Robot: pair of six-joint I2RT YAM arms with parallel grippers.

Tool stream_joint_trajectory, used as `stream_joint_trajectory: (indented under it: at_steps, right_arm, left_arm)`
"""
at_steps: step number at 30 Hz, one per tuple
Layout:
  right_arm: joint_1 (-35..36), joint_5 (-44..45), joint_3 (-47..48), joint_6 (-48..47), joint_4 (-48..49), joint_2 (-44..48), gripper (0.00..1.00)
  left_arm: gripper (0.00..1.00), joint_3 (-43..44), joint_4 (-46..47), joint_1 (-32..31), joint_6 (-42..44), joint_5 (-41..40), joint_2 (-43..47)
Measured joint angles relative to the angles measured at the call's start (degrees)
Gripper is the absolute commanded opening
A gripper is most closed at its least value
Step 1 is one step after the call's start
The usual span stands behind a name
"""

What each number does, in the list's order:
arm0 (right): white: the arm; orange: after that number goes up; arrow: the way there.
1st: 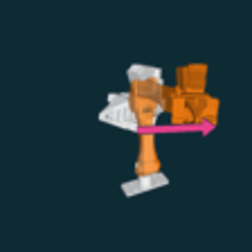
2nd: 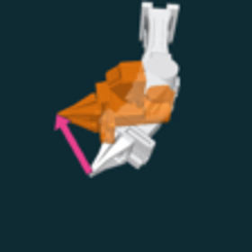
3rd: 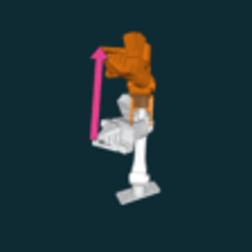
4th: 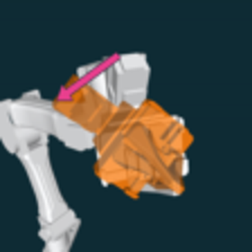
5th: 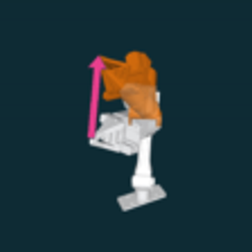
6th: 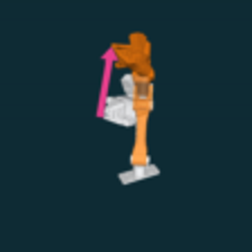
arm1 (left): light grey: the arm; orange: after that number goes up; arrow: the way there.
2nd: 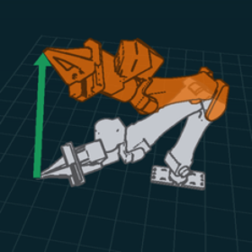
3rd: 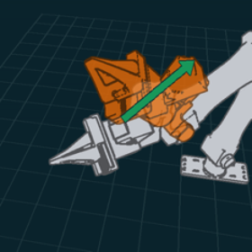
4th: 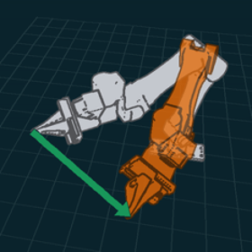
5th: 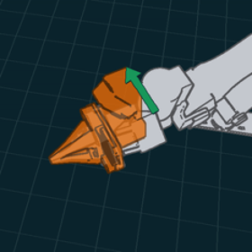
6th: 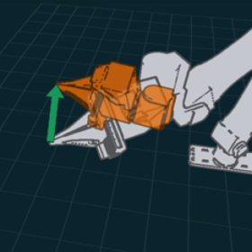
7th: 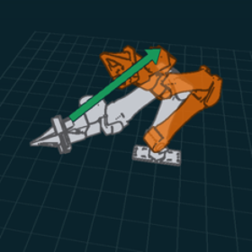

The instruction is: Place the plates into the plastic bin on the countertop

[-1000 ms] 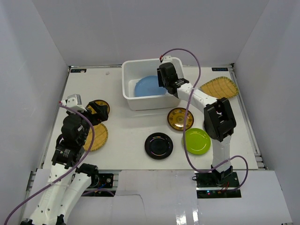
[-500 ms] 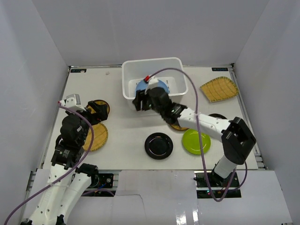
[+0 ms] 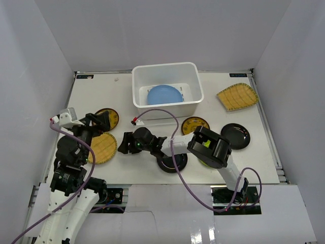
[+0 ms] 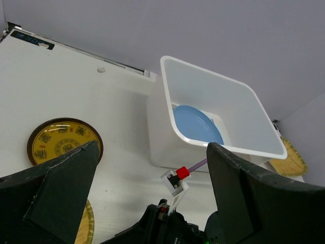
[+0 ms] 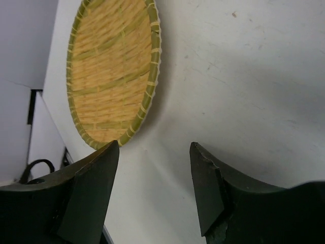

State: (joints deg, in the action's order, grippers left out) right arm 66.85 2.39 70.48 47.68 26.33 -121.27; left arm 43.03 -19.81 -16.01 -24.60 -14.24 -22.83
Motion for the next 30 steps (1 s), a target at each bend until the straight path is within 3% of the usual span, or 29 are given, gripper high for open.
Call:
stream_joint_trajectory:
  at_steps: [4, 10, 12, 14, 18, 24, 30]
  right_arm:
    - [0.39, -0.96, 1.88, 8.57, 6.21, -4.13, 0.59]
    - [0.81, -1.31, 6.69, 16.90, 11.10, -10.36, 0.44]
    - [0.83, -1.20, 6.78, 18.71, 11.65, -10.91, 0.23]
    - [0.87, -0.72, 6.29, 20.13, 11.54, -10.95, 0.13]
    - [1.18, 1.03, 2.29, 21.57, 14.14, -9.31, 0.10]
    - [3.10, 7.15, -11.61, 11.45, 11.89, 6.88, 0.08]
    - [3.45, 18.21, -19.30, -8.46, 5.46, 29.73, 0.08]
  left_arm:
    - [0.98, -1.14, -0.28, -0.37, 0.26, 0.02, -0.09]
    - [0.98, -1.33, -0.28, -0.68, 0.42, 0.04, 0.20]
    - [0.98, -1.33, -0.28, -0.68, 0.44, 0.04, 0.48]
    - [0.98, -1.33, -0.28, -0.68, 0.42, 0.04, 0.72]
    - [0.98, -1.36, -0.26, -0.68, 0.44, 0.09, 0.92]
    - [0.98, -1.36, -0.28, -0.72, 0.90, -0.92, 1.57]
    - [0.98, -1.33, -0.31, -0.72, 0.79, -6.16, 3.72]
